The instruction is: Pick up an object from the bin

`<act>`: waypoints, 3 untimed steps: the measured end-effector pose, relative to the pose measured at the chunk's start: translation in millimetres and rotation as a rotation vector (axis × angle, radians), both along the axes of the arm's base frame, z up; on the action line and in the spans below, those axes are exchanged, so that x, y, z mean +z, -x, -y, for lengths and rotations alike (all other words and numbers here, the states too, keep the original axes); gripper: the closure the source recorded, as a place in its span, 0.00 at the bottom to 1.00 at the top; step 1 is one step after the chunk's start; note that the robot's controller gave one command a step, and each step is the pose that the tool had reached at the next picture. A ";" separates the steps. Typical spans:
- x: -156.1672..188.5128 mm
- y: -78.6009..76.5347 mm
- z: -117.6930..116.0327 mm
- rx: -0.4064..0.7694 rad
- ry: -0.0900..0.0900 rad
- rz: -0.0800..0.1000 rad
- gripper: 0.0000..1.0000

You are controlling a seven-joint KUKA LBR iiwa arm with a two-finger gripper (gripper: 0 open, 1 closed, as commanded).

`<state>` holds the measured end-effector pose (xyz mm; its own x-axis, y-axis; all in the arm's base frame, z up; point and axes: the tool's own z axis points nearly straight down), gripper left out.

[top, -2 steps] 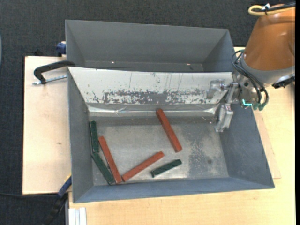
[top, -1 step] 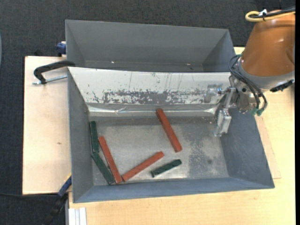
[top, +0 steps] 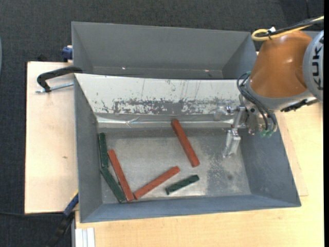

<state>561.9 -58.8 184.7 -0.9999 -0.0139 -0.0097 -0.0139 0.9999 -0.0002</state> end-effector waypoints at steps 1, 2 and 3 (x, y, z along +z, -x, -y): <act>-47.2 26.3 -18.3 0.107 0.000 -0.007 0.00; -73.0 34.3 -26.2 0.277 0.000 -0.010 0.00; -107.1 49.6 -66.7 0.129 0.000 -0.006 0.00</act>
Offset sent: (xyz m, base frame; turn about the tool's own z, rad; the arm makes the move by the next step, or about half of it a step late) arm -0.0384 0.0325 -0.0908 -0.1536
